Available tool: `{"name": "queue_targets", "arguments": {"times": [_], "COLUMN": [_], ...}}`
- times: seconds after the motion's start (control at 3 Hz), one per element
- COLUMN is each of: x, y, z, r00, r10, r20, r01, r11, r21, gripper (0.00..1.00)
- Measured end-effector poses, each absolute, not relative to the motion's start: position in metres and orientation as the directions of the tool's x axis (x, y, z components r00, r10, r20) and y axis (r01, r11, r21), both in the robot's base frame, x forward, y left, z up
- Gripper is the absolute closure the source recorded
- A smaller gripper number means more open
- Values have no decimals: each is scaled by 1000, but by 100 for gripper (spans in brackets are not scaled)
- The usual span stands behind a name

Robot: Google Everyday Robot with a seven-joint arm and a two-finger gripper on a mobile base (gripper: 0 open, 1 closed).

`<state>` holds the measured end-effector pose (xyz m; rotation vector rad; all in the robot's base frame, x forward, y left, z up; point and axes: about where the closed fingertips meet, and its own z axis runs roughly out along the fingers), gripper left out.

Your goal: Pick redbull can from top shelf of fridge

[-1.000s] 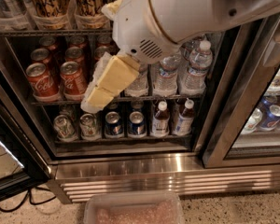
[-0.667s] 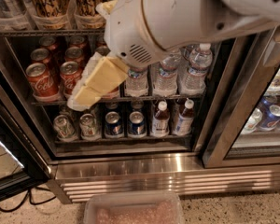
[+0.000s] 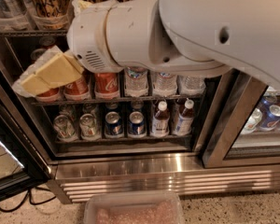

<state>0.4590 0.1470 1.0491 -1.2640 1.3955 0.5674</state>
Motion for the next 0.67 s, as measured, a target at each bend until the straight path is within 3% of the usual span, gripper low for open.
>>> {"name": "queue_targets", "arguments": {"times": [0.33, 0.67], "x": [470, 470], "y": [170, 170], "z": [1055, 1055], "r00": [154, 154], "r10": [-288, -288], "r20": [-945, -945], "r01": [-896, -896], "r11": [362, 362], "r21": [-256, -256], "gripper": [0, 0]}}
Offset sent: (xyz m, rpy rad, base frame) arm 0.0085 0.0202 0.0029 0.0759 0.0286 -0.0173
